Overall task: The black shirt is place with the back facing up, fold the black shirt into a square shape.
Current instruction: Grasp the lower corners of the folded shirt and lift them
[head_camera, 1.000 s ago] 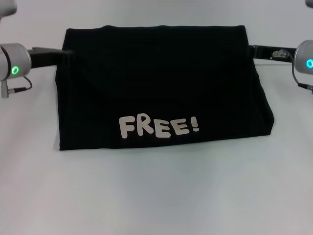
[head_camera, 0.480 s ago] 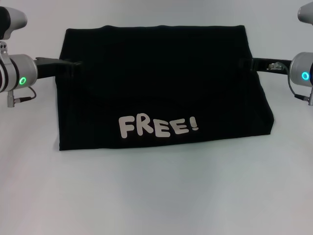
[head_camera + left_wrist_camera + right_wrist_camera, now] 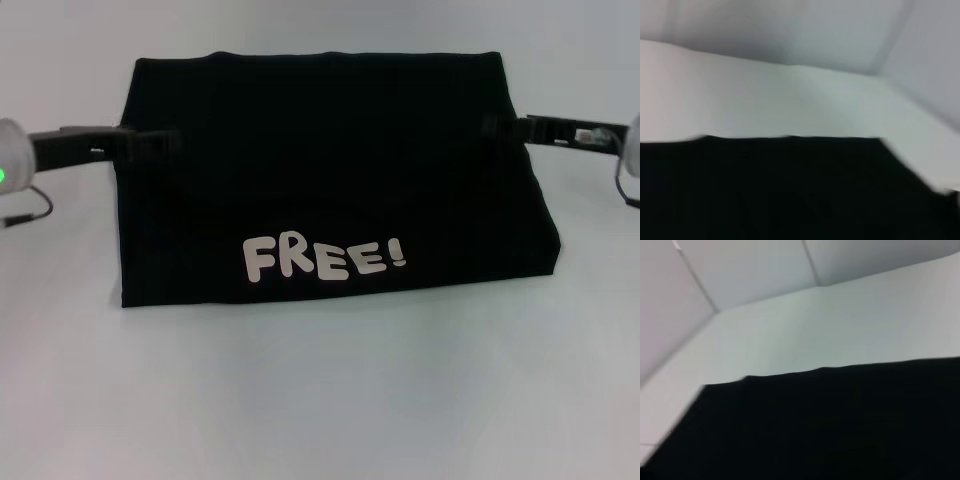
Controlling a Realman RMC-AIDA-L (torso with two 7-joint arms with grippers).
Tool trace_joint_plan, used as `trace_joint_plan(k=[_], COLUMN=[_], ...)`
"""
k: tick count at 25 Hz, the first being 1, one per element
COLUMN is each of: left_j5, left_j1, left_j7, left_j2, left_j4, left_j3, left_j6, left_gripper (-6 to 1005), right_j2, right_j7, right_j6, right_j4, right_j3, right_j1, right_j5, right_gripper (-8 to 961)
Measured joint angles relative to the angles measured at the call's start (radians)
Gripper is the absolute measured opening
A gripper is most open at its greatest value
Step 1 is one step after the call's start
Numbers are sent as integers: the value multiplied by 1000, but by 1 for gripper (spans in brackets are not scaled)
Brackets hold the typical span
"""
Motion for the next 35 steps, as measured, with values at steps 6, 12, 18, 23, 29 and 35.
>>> trace_joint_plan(k=[6,12,18,23,29,35], left_j5=[-46,-20,28,39,46,31], left_j1=[150,254,287,292,286,278], left_j7=[47,113,235,303,318,318], left_j2=[-15,-37,-71,-90,-108,-106], left_j4=[142,154,146,124,93,81], left_j3=[1,2,16,127,245,247], left_j6=[302,322,288,146,-4,-11], left_gripper=[870,897,877,860,841,821], right_j2=[-3,4,9,10,11,11], right_j7=[-15,-17,-18,-19,-11,-9], right_j6=[-227,-252,-233,-232,-223,-223], right_j4=[-74,-80,-76,-73,-69,-68], right_j3=[-4,-5,-1,2,-2,3], right_j1=[-103,-140,-142,-139,-139,-145], right_j5=[50,51,51,52,52,52], right_gripper=[686,682,640,611,610,610])
